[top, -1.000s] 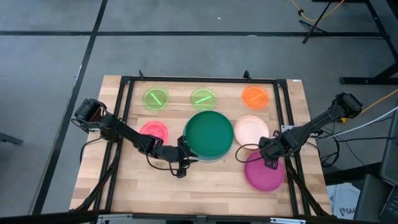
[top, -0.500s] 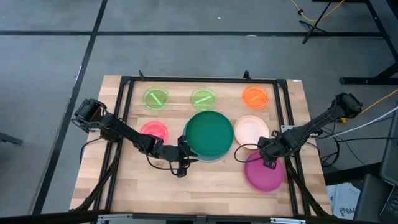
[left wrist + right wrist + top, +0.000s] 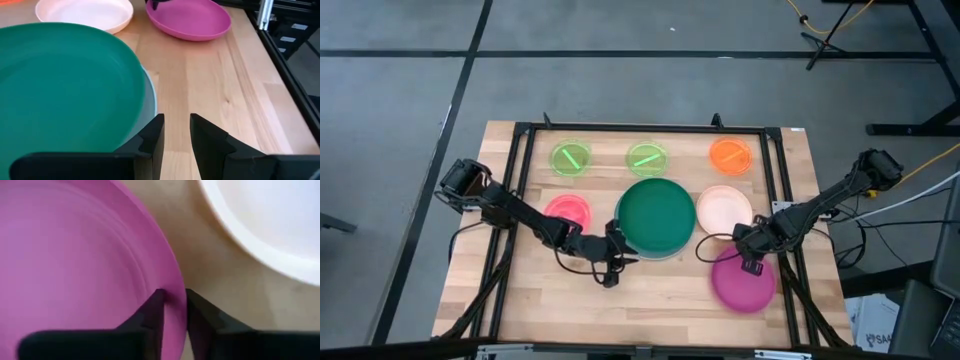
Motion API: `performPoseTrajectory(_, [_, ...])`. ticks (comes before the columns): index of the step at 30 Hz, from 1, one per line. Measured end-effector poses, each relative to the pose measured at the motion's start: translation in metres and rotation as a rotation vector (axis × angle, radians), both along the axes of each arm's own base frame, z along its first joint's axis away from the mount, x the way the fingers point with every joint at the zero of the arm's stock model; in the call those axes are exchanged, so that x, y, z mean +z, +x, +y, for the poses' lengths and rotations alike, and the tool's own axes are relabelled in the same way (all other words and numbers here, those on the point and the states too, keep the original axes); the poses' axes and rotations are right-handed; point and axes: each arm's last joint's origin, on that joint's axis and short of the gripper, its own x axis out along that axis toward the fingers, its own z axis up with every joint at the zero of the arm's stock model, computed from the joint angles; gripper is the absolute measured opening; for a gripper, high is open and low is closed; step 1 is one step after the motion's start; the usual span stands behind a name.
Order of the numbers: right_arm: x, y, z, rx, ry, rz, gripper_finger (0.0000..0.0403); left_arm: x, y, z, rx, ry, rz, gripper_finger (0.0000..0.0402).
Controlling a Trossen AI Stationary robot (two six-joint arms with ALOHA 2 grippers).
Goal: Stack plastic plates
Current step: Stack the pink plate on top of green plate
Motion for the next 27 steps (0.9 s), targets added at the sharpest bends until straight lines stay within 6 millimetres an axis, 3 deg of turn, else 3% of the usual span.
performPoseTrajectory(4, [0.001, 0.002, 0.001, 0.005, 0.016, -0.026, 0.0008, 0.0, 0.0, 0.0, -0.001, -0.004, -0.005, 0.0086])
performPoseTrajectory(12, [0.007, 0.006, 0.004, 0.031, 0.04, -0.047, 0.0018, 0.001, 0.0, 0.0, 0.002, -0.008, -0.006, 0.0086])
performPoseTrajectory(27, [0.057, 0.033, 0.018, 0.142, 0.044, -0.267, 0.0003, 0.003, 0.002, 0.0, -0.001, -0.013, -0.032, 0.0086])
